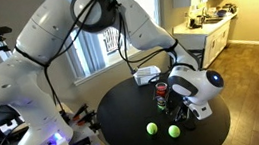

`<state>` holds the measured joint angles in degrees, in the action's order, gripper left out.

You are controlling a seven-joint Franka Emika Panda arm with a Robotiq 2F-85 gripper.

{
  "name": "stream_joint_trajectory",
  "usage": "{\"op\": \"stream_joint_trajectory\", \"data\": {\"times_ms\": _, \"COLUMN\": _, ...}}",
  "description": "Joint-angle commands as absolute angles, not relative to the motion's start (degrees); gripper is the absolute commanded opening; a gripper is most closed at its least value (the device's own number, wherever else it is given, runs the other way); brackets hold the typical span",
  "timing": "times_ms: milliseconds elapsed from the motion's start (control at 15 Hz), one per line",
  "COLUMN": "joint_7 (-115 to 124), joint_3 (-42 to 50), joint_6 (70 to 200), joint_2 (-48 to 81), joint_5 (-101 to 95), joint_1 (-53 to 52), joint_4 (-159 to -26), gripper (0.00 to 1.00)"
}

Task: Put one tennis ball into the canister

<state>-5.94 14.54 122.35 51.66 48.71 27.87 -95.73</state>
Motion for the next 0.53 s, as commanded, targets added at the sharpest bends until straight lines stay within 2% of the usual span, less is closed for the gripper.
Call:
{"op": "stream_joint_trajectory", "data": {"times_ms": 0, "joint_7": -0.5, "joint_3": 13.7, "joint_6": 122.6, "joint_2": 57.8, "joint_5": 47.7, "joint_1": 29.3, "joint_4": -88.9, "gripper": 1.00}}
{"op": "stream_joint_trajectory", "data": {"times_ms": 467, "joint_7": 2.0, "joint_3": 11.1, "joint_6": 122.9, "joint_2": 68.3, "joint_5": 48.8, "joint_1": 31.9, "joint_4": -78.3, "gripper": 1.00}}
